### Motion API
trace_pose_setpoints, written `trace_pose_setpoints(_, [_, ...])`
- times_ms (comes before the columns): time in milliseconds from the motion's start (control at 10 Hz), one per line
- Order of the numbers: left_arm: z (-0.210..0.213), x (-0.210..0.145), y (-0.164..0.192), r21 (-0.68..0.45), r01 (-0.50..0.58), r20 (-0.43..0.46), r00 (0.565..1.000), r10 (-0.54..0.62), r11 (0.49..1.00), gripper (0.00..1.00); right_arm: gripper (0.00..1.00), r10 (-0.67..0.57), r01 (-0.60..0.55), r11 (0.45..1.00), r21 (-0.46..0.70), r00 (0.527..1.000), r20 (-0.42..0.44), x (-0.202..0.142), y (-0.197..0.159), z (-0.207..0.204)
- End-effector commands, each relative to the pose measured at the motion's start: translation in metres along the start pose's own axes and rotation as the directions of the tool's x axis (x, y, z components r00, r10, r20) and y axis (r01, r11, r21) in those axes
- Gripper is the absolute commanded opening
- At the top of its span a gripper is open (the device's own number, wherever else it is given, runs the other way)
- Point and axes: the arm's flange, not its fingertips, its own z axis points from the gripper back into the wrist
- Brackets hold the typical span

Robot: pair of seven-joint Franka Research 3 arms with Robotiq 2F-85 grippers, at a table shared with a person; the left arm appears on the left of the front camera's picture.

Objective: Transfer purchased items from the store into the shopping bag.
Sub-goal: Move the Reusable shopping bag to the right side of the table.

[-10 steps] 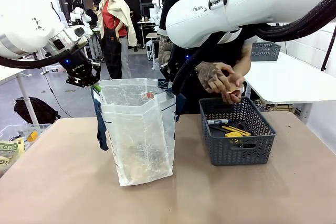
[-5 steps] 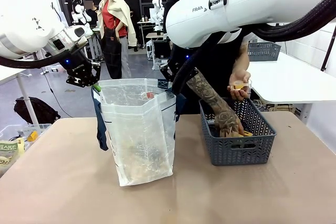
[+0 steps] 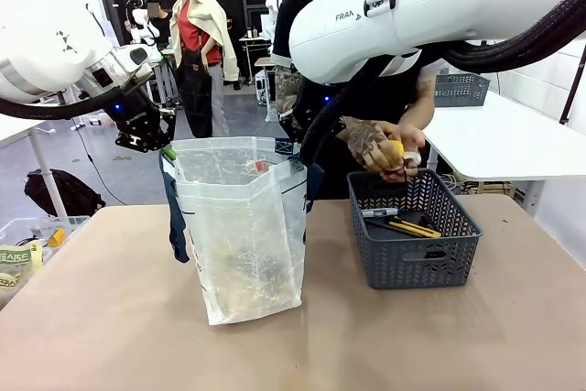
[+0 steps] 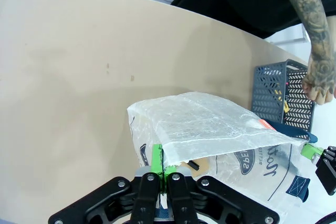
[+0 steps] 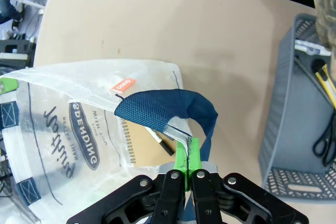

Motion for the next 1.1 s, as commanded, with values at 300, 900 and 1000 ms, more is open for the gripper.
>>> trace_pose_setpoints(300, [0.0032,-0.0005,0.0022,0.000,-0.017,0.006,1.000,0.017,1.000,0.00,0.00,-0.010,0.010,1.000,0.005,1.000,-0.004,-0.0002,-0.0033,0.0016])
trace_pose_setpoints(900, [0.0032,-0.0005,0.0022,0.000,-0.017,0.006,1.000,0.017,1.000,0.00,0.00,-0.010,0.010,1.000,0.005,1.000,-0.004,-0.0002,-0.0033,0.0016])
trace_pose_setpoints(1000, [0.0032,-0.0005,0.0022,0.000,-0.017,0.006,1.000,0.017,1.000,0.00,0.00,-0.010,0.010,1.000,0.005,1.000,-0.004,-0.0002,-0.0033,0.0016])
